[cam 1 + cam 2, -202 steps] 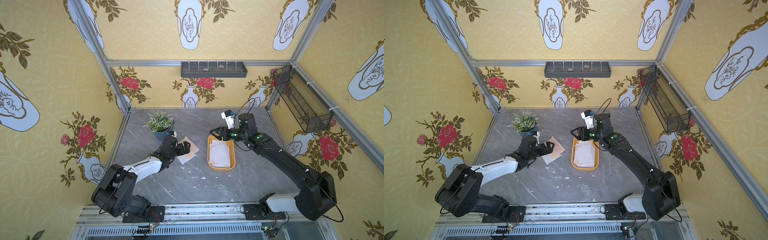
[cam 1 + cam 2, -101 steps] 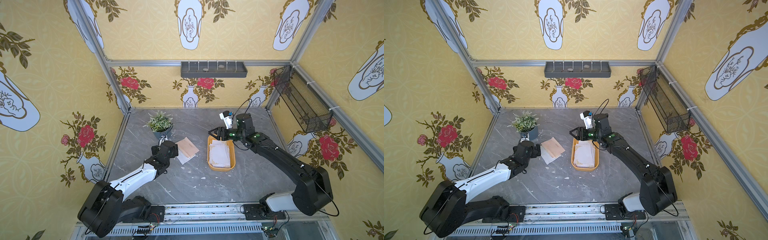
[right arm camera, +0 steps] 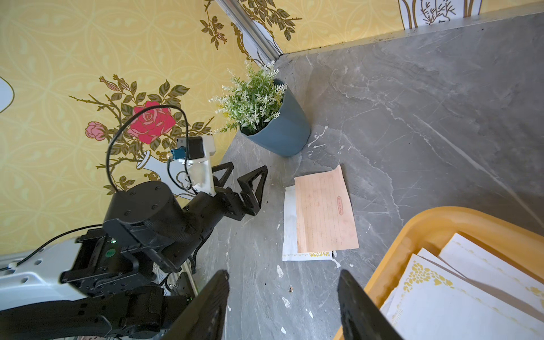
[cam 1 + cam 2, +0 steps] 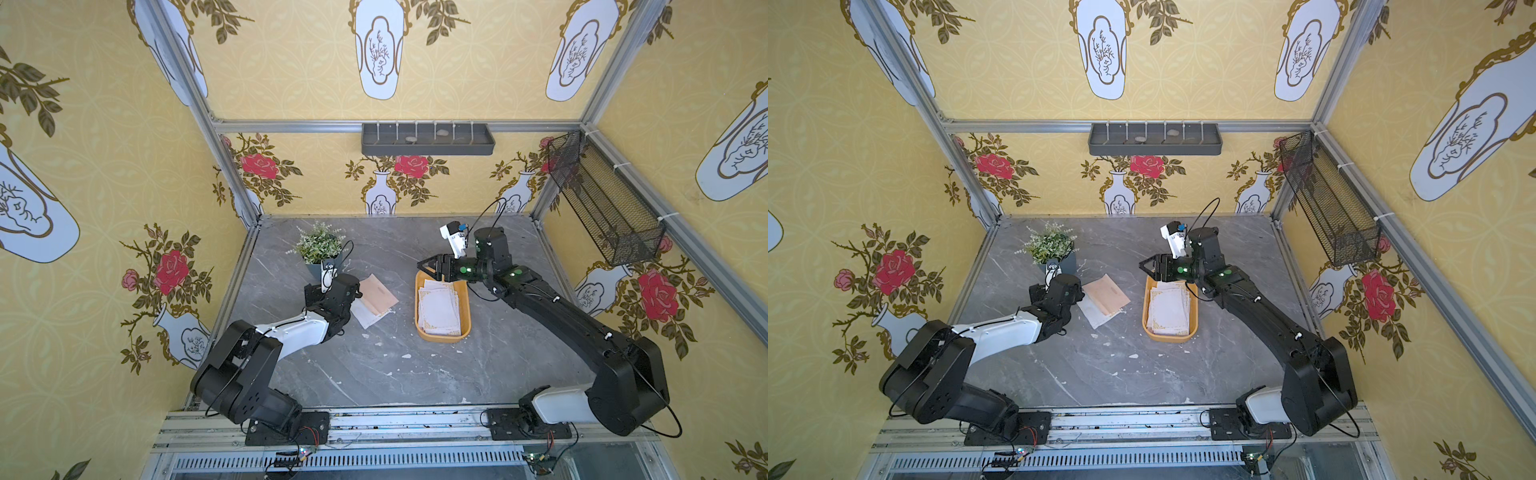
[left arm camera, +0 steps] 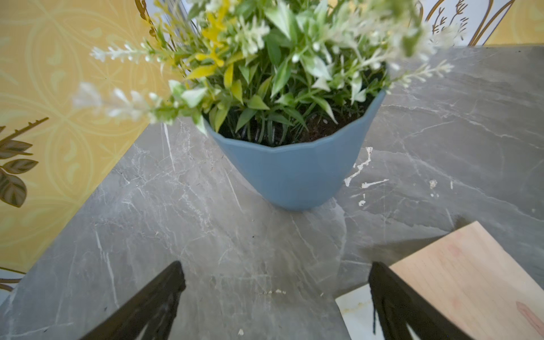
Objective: Take out the stationery paper from the storage box
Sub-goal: Move the distractor to the center of the board.
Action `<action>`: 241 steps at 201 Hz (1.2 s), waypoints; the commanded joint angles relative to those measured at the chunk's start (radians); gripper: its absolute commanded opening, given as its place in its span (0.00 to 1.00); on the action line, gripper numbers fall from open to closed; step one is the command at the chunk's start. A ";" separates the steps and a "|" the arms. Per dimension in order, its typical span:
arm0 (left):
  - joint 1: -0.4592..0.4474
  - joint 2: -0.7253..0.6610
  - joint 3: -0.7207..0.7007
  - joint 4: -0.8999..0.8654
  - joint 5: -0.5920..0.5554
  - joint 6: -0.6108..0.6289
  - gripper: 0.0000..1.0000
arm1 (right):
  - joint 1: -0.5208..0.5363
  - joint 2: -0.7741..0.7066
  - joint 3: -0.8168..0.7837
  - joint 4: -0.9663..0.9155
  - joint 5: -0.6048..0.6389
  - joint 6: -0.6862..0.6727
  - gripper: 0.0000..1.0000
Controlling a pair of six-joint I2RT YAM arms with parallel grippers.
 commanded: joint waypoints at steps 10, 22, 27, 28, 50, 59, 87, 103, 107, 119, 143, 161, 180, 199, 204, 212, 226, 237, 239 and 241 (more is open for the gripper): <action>0.038 0.042 0.005 0.074 0.062 -0.060 0.99 | -0.005 -0.023 -0.003 -0.008 0.014 -0.027 0.60; 0.056 0.057 0.019 0.067 0.082 -0.074 0.99 | -0.009 -0.031 -0.004 -0.016 0.015 -0.031 0.60; 0.061 0.065 0.028 0.061 0.083 -0.077 0.99 | -0.010 -0.034 -0.005 -0.020 0.015 -0.034 0.60; 0.062 0.066 0.031 0.060 0.083 -0.078 0.99 | -0.011 -0.035 -0.004 -0.021 0.016 -0.034 0.60; 0.079 0.107 0.076 0.048 0.099 -0.078 0.99 | -0.014 -0.038 -0.001 -0.035 0.016 -0.042 0.60; 0.087 0.124 0.091 0.045 0.110 -0.083 0.99 | -0.016 -0.038 0.001 -0.037 0.015 -0.042 0.60; 0.125 0.178 0.135 0.032 0.129 -0.114 0.99 | -0.018 -0.037 0.006 -0.046 0.018 -0.046 0.61; 0.139 0.206 0.157 0.027 0.133 -0.115 0.99 | -0.020 -0.034 0.013 -0.057 0.019 -0.052 0.60; 0.142 0.211 0.162 0.023 0.134 -0.116 0.99 | -0.021 -0.034 0.017 -0.060 0.019 -0.055 0.61; 0.152 0.229 0.174 0.021 0.145 -0.121 0.99 | -0.023 -0.032 0.021 -0.064 0.019 -0.058 0.61; 0.187 0.261 0.193 0.015 0.197 -0.156 0.99 | -0.026 -0.025 0.027 -0.069 0.019 -0.060 0.61; 0.203 0.275 0.208 -0.006 0.217 -0.166 0.99 | -0.027 -0.022 0.029 -0.072 0.019 -0.063 0.60; 0.208 0.273 0.209 -0.011 0.216 -0.166 0.99 | -0.028 -0.018 0.031 -0.072 0.019 -0.063 0.61; 0.228 0.273 0.230 -0.045 0.252 -0.175 0.99 | -0.030 -0.013 0.036 -0.074 0.018 -0.063 0.60; 0.237 0.273 0.237 -0.058 0.264 -0.180 0.99 | -0.030 -0.012 0.037 -0.076 0.017 -0.064 0.61; 0.251 0.272 0.250 -0.083 0.284 -0.183 0.99 | -0.030 -0.010 0.038 -0.076 0.017 -0.065 0.61; 0.275 0.270 0.280 -0.129 0.321 -0.188 0.99 | -0.030 -0.010 0.041 -0.079 0.017 -0.066 0.60; 0.291 0.269 0.308 -0.157 0.345 -0.185 0.99 | -0.031 -0.011 0.041 -0.080 0.017 -0.067 0.61; 0.293 0.269 0.312 -0.161 0.345 -0.184 0.99 | -0.031 -0.010 0.040 -0.079 0.017 -0.067 0.60; 0.294 0.270 0.316 -0.165 0.347 -0.182 0.99 | -0.031 -0.011 0.040 -0.080 0.017 -0.067 0.61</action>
